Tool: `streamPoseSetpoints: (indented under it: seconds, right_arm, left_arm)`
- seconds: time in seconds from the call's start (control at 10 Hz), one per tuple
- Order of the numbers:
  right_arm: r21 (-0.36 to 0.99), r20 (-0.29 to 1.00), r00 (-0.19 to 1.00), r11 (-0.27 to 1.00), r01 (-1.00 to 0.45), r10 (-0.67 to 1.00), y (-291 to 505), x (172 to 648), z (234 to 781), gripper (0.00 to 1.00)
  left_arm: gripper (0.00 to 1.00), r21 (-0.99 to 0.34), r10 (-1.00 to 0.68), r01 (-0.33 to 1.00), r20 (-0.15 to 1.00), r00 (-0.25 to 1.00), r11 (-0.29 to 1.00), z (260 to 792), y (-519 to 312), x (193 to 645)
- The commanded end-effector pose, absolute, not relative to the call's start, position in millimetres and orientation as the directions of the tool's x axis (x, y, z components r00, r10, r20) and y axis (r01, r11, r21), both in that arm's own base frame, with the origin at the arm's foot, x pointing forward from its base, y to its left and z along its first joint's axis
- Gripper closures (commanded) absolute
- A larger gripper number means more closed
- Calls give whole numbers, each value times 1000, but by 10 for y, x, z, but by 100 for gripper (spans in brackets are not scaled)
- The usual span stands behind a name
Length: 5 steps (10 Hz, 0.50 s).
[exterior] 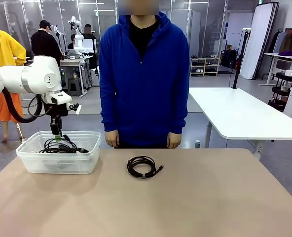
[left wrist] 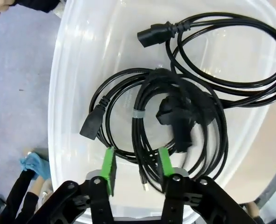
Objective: Organize and store the cables.
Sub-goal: Place the USB Extension Cable into the Organizing box.
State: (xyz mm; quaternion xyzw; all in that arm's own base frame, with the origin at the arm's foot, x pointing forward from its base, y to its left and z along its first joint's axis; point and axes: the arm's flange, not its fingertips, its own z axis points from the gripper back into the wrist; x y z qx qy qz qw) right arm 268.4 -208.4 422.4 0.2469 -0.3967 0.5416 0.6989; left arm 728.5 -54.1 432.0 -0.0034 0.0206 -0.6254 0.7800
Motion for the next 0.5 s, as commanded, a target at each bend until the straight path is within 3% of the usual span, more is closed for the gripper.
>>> streamPoseSetpoints:
  seconds: [0.0,0.2,0.4]
  right_arm:
    - [-99,830,85,295,-950,552,-2071,2694,4215,0]
    - [-99,830,85,295,-950,552,-2071,2694,4215,0]
    - [-99,830,85,295,-950,552,-2071,2694,4215,0]
  left_arm:
    - [15,-38,-971,971,-40,235,236,4393,-554,7373]
    - [0,-28,-971,971,-40,235,237,4414,-535,7344]
    - [0,-14,-972,972,4,235,235,4488,-443,7280]
